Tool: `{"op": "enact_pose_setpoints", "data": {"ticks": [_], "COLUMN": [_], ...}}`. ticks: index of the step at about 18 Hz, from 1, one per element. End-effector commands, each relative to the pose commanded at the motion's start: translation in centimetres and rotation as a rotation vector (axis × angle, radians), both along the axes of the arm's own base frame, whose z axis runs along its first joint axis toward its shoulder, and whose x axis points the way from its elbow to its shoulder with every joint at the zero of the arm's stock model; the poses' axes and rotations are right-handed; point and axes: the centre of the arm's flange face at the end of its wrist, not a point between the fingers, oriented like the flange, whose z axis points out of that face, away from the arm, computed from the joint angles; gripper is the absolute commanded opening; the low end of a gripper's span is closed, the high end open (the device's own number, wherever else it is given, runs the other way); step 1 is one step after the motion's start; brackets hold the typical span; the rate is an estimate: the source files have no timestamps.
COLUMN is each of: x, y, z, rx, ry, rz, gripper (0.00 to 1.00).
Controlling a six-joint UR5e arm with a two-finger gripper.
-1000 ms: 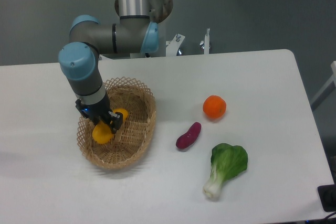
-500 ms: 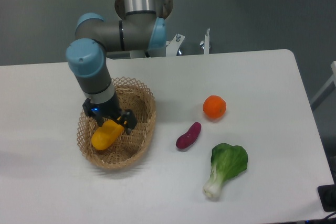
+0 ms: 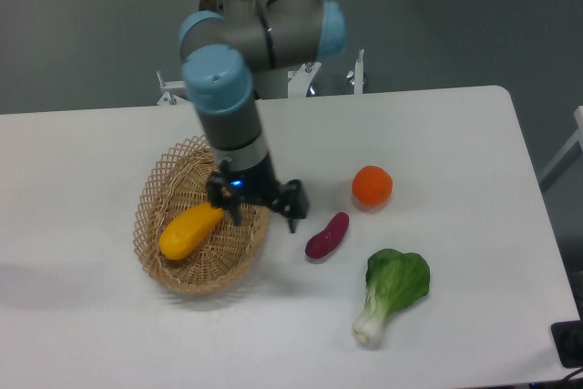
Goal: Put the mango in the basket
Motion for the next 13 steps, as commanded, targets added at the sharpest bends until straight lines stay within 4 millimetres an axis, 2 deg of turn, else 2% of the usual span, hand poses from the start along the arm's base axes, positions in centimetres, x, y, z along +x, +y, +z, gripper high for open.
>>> {"op": "enact_pose_setpoints", "data": {"ticks": [2,5,7,13], "x": [-1.4,-3.8,-5.3,-8.4], "y": [-2.0,-5.8,-8.3,-13.2], "z": [1.6,5.1,6.8,10.6], "rx": [-0.041,-0.094,-0.075,-0.115], "ry": [-0.007,0.000,-0.012,-0.058], "rz": [-0.058,-0.167,-0.204,-0.328], "gripper": [1.00,1.00,1.00,1.00]}}
